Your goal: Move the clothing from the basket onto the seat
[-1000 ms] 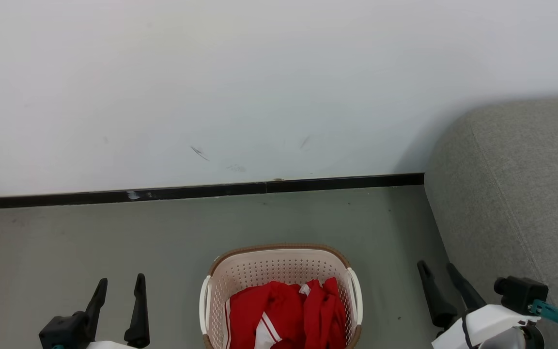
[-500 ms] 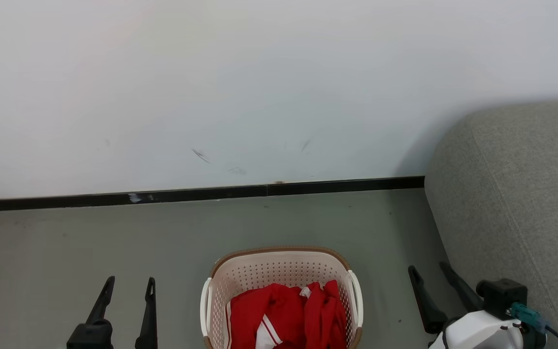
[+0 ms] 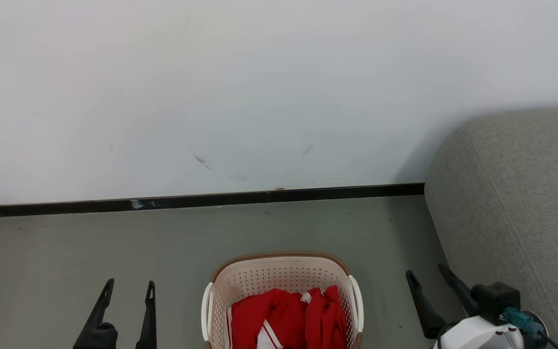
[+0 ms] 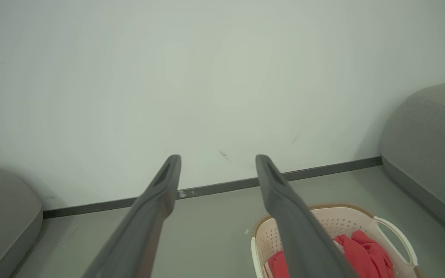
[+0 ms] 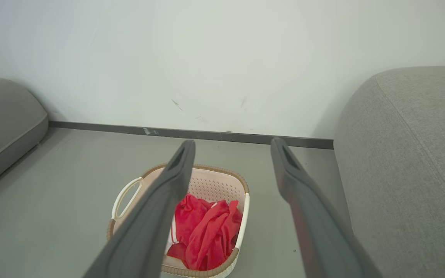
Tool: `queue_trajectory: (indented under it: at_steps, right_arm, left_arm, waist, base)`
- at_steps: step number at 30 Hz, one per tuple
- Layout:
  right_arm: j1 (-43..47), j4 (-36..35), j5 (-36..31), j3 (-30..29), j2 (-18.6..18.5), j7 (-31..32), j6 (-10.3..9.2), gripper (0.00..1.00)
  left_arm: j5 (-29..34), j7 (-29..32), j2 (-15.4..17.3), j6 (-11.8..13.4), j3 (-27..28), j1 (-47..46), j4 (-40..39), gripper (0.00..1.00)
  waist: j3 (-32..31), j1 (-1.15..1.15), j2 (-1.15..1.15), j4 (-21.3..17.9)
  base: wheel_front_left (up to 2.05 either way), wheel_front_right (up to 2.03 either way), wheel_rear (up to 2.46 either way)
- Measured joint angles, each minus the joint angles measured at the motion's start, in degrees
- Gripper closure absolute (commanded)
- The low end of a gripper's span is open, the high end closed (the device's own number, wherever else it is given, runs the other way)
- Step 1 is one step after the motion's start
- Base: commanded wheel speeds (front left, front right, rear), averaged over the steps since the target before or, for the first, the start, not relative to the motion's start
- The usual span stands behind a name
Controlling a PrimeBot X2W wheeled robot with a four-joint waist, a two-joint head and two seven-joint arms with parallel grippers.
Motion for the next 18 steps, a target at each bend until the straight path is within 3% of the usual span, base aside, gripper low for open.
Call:
queue_trajectory:
  at_steps: [18]
  right_arm:
    - [0.17, -0.12, -0.13, -0.13, 0.0, -0.05, 0.0, 0.0]
  left_arm:
    - [-1.74, 0.74, 0.0, -0.08, 1.4, 0.0, 1.04, 0.0]
  waist:
    - [-0.32, -0.01, 0.0, -0.01]
  base:
    - [0.0, 0.0, 0.0]
